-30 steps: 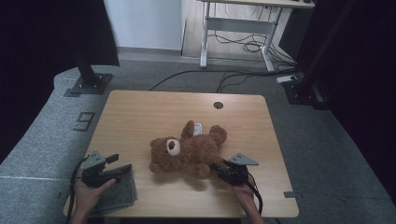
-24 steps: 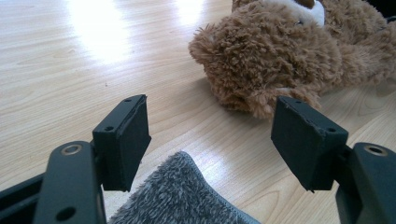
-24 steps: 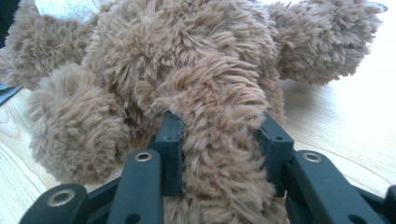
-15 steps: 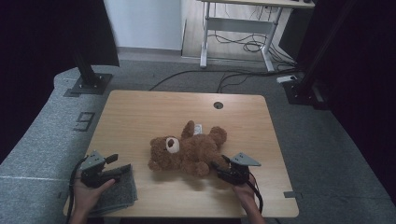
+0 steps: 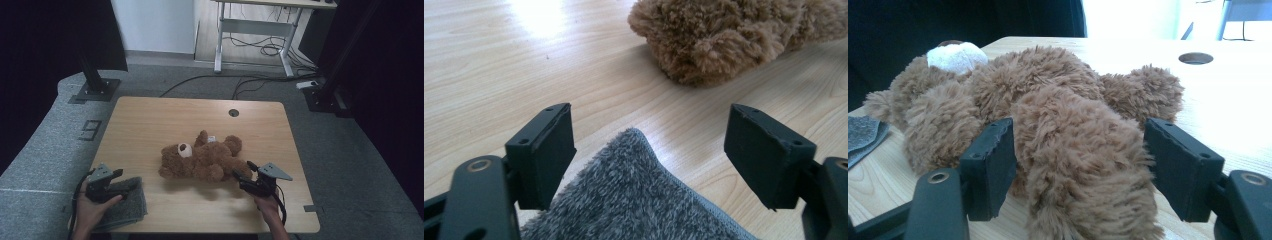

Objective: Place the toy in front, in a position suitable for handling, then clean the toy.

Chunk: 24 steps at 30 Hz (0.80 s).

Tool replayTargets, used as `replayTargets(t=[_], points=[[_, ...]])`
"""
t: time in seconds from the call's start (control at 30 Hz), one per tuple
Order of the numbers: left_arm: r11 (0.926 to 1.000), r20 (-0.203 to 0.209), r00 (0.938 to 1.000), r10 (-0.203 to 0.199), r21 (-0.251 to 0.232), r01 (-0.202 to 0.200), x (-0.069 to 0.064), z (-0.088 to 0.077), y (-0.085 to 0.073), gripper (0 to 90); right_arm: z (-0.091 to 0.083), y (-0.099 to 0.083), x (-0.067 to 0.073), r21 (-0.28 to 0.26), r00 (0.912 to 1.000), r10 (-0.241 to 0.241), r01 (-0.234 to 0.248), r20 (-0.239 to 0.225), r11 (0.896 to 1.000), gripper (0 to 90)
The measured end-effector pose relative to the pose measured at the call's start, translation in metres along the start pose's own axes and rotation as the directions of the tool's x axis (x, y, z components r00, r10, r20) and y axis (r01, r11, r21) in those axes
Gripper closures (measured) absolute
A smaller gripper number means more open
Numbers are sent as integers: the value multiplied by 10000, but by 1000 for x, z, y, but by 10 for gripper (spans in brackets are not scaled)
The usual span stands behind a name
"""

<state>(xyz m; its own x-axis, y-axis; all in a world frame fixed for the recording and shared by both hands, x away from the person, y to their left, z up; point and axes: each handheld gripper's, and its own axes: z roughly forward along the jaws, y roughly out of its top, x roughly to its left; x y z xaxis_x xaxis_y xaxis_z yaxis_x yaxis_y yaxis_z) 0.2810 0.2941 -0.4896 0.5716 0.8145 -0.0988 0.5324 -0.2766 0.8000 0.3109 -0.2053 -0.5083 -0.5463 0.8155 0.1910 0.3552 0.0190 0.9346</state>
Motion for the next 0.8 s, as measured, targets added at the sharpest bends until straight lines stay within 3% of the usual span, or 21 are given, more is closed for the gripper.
replayTargets(t=[0.53,0.67,0.8], points=[[9997,-27,9999,-97,236,98,4,0,-9,199,-1,-1,-1,-57,10000,-28,29,62,10000,296],[9989,-64,9997,-215,423,217,5,1,-22,196,-1,-2,-1,-38,10000,-56,56,66,10000,296],[9950,-313,9994,-163,982,193,5,6,-35,175,0,-3,-1,26,10000,-45,45,56,10000,296]])
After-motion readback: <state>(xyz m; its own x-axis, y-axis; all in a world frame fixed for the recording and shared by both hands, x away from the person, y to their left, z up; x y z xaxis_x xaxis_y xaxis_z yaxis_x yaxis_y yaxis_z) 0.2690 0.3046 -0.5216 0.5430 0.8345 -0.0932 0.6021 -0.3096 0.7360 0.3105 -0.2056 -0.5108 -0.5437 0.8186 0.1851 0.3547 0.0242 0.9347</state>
